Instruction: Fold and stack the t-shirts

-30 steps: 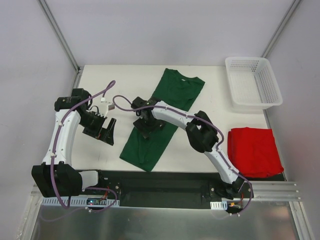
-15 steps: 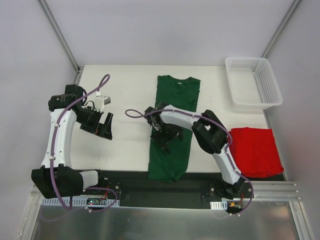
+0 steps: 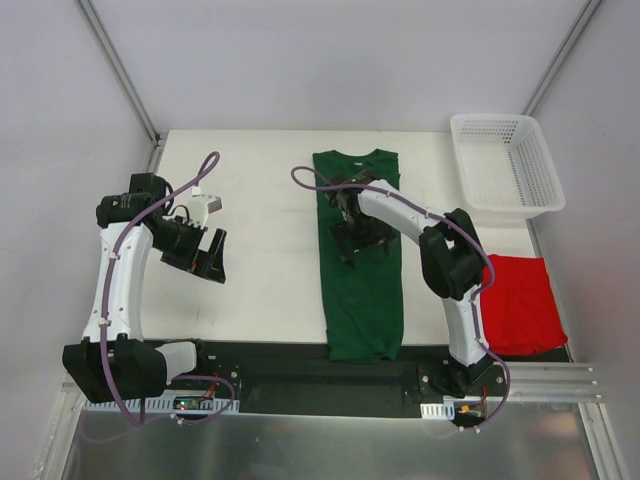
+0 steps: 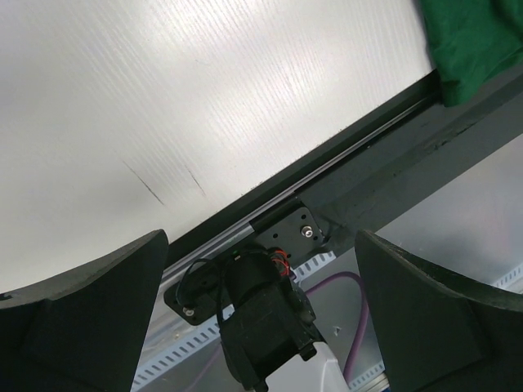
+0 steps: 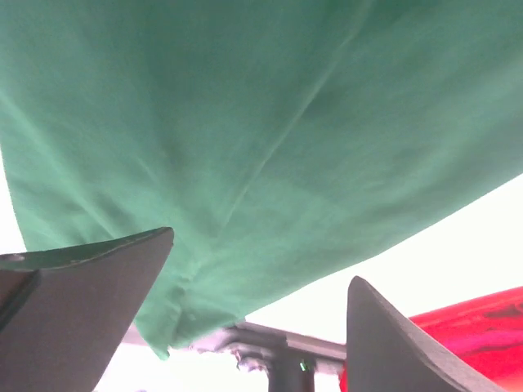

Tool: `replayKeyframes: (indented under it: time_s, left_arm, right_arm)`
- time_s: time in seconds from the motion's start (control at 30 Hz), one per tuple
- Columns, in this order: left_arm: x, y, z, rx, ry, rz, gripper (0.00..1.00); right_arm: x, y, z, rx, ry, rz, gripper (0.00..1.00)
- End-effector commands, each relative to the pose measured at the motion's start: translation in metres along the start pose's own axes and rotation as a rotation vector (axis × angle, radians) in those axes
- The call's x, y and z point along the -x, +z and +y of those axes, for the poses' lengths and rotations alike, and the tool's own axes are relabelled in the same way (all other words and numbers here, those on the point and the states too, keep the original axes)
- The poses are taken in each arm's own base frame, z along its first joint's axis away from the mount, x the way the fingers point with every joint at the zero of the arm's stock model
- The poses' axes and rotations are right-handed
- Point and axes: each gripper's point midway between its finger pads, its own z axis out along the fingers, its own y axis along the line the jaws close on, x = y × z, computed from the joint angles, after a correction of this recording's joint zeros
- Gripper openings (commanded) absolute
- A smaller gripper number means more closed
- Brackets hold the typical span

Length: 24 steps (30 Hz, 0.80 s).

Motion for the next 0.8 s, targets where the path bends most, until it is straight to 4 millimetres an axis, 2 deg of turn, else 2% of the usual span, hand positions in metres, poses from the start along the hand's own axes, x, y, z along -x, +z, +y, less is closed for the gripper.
replayKeyframes:
  time_s: [0.0, 0.13, 0.2, 0.4, 0.47, 0.5, 0.63, 0.67, 0.73, 0.77]
  left_arm:
    - [-0.018, -0.005, -0.018, -0.057, -0.029, 0.032, 0.99]
    - [-0.023, -0.005, -0.019, -0.051, -0.03, 0.034, 0.99]
    - [-0.026, -0.006, -0.02, -0.046, -0.03, 0.037, 1.0]
    - [-0.034, -0.009, -0.021, -0.023, -0.022, 0.045, 0.99]
    - [-0.033, -0.012, -0.021, -0.01, -0.017, 0.039, 0.99]
    - [-0.034, -0.013, -0.021, -0.004, -0.018, 0.039, 0.99]
    - [-0.031, -0.018, -0.023, 0.002, -0.024, 0.026, 0.99]
    - [-0.029, -0.019, -0.024, 0.002, -0.022, 0.023, 0.99]
    - [-0.029, -0.02, -0.024, 0.004, -0.023, 0.023, 0.99]
    - [-0.028, -0.021, -0.024, 0.004, -0.025, 0.023, 0.99]
  right_arm:
    - [0.019, -0.007, 0.019, 0.107, 0.121, -0.075, 0.96]
    - [0.024, 0.013, 0.048, 0.235, 0.196, -0.038, 0.96]
    - [0.024, 0.025, 0.055, 0.245, 0.235, -0.009, 0.96]
    - [0.03, 0.06, 0.065, 0.257, 0.263, 0.056, 0.96]
    - [0.041, 0.064, 0.067, 0.281, 0.262, 0.053, 0.96]
    - [0.043, 0.074, 0.07, 0.285, 0.272, 0.08, 0.96]
    - [0.046, 0.074, 0.092, 0.395, 0.286, 0.125, 0.96]
    - [0.056, 0.067, 0.096, 0.413, 0.284, 0.112, 0.96]
    - [0.057, 0.063, 0.103, 0.437, 0.3, 0.155, 0.96]
    - [0.068, 0.055, 0.108, 0.465, 0.303, 0.13, 0.96]
